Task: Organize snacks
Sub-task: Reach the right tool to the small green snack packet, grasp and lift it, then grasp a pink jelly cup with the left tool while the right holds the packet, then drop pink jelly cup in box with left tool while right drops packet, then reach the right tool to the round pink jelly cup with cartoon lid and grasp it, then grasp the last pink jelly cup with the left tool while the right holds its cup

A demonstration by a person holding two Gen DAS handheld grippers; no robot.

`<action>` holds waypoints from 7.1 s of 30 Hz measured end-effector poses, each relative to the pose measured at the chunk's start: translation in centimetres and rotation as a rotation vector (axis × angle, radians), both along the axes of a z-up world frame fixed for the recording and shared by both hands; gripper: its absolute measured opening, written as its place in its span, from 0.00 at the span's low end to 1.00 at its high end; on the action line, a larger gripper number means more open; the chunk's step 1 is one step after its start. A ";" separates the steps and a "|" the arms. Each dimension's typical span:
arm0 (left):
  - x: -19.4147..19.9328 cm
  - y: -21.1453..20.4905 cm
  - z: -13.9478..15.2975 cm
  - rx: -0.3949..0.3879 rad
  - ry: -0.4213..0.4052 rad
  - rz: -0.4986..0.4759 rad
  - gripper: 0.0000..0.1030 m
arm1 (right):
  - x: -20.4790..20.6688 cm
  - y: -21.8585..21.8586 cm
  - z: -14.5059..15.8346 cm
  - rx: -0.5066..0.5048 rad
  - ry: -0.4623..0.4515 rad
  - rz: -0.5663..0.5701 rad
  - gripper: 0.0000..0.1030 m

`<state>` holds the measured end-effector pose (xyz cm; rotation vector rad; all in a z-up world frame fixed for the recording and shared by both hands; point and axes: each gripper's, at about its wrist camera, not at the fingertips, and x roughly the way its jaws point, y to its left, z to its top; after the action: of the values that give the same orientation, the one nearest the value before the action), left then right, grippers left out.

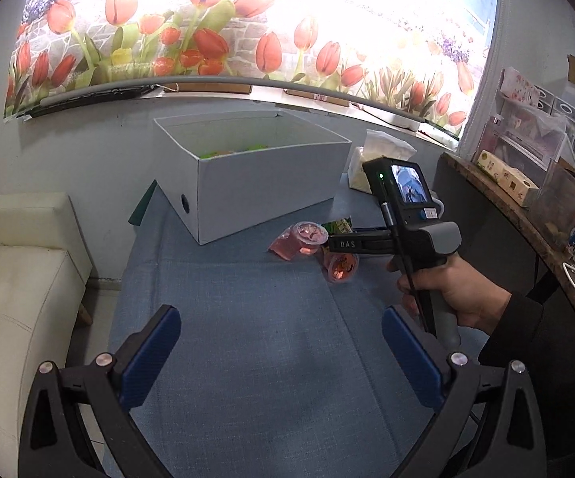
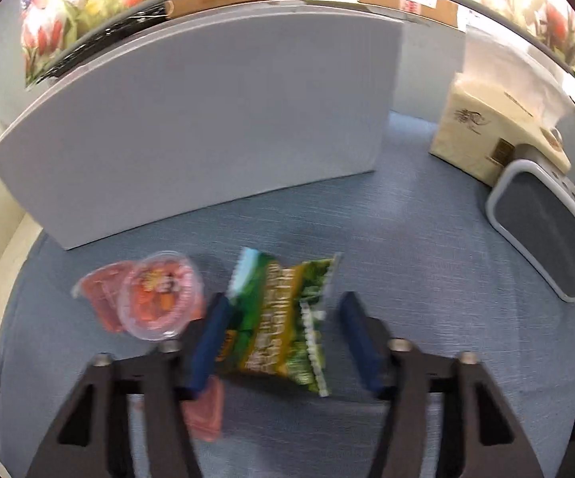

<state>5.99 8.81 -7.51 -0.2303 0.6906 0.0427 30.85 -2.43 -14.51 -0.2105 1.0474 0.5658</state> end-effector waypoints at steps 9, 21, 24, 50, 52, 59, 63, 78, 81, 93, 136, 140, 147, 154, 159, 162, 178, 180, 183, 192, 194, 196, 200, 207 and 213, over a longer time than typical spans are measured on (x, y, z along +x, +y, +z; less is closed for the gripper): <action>1.1 -0.8 -1.0 0.031 0.016 -0.005 1.00 | -0.5 -3.1 1.0 0.103 0.042 -0.049 0.32; 9.1 -4.0 -3.2 0.070 0.087 -0.021 1.00 | -5.1 -12.9 6.8 0.246 -0.062 -0.101 0.31; 11.6 -6.4 -4.4 0.094 0.113 -0.033 1.00 | -6.9 -15.5 7.3 0.263 -0.068 -0.115 0.31; 17.8 -8.9 -9.5 0.097 0.227 0.072 0.50 | -15.8 -24.7 7.9 0.319 -0.044 -0.128 0.31; 17.1 -8.7 -9.0 0.087 0.216 0.065 0.50 | -15.8 -24.4 8.0 0.320 -0.044 -0.118 0.31; 15.1 -7.8 -4.9 0.075 0.145 0.047 0.50 | -14.7 -21.9 8.9 0.325 -0.054 -0.083 0.31; 14.1 -6.0 -1.4 0.059 0.090 0.058 0.50 | -12.5 -19.1 9.8 0.331 -0.047 -0.051 0.31; 18.9 4.9 7.9 0.004 -0.019 0.121 0.50 | -0.1 -3.6 15.9 0.327 -0.093 0.065 0.31; 20.7 6.9 8.2 0.006 -0.016 0.117 0.50 | 2.7 -0.3 16.6 0.283 -0.110 0.065 0.31; 24.5 11.7 4.8 -0.006 0.027 0.085 1.00 | 11.4 6.5 12.2 0.201 0.020 -0.034 0.80; 5.5 3.0 -0.1 -0.034 0.033 0.018 1.00 | -4.5 1.9 2.6 0.089 0.020 0.314 0.92; 4.8 3.3 -0.7 -0.037 0.048 0.031 1.00 | -4.3 2.3 2.0 0.070 -0.003 0.325 0.92; 4.7 3.4 -1.2 -0.039 0.052 0.037 1.00 | -3.8 3.0 1.7 0.103 0.011 0.337 0.79; 4.9 2.9 -1.5 -0.033 0.059 0.029 1.00 | -4.5 3.8 1.9 0.112 0.012 0.386 0.61; 5.2 2.6 -1.6 -0.027 0.061 0.029 1.00 | -5.6 3.4 2.1 0.099 0.001 0.398 0.49; 5.6 2.6 -1.8 -0.021 0.066 0.035 1.00 | -6.3 3.1 2.4 0.094 -0.010 0.408 0.49; 13.5 -1.2 -4.2 0.088 0.107 0.041 1.00 | -12.6 -9.6 7.2 0.171 -0.044 0.219 0.49; 15.4 -1.9 -4.7 0.112 0.120 0.059 1.00 | -13.1 -11.4 7.7 0.182 -0.041 0.190 0.49; 18.1 -2.4 -6.0 0.149 0.156 0.086 1.00 | -13.8 -13.7 8.5 0.211 -0.040 0.161 0.49; 20.9 -2.4 -8.2 0.193 0.204 0.152 1.00 | -15.3 -17.0 9.4 0.240 -0.052 0.126 0.49; 21.1 -2.3 -8.5 0.191 0.215 0.151 0.98 | -15.7 -17.2 9.2 0.245 -0.041 0.116 0.49; 21.1 -2.2 -8.7 0.193 0.235 0.162 0.81 | -16.1 -17.3 9.2 0.257 -0.037 0.110 0.49; 20.9 -2.3 -8.8 0.201 0.253 0.158 0.47 | -16.4 -17.2 9.0 0.266 -0.038 0.113 0.49; 20.0 -1.4 -7.4 0.123 0.227 0.150 0.34 | -17.1 -17.1 9.6 0.271 -0.046 0.122 0.49; 16.3 -0.9 -4.4 0.068 0.158 0.120 0.33 | -17.4 -16.6 10.7 0.294 -0.067 0.124 0.49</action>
<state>22.34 7.88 -11.91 -0.2042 0.8303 0.2008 13.47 -19.00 -3.86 -0.0354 0.8778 0.8113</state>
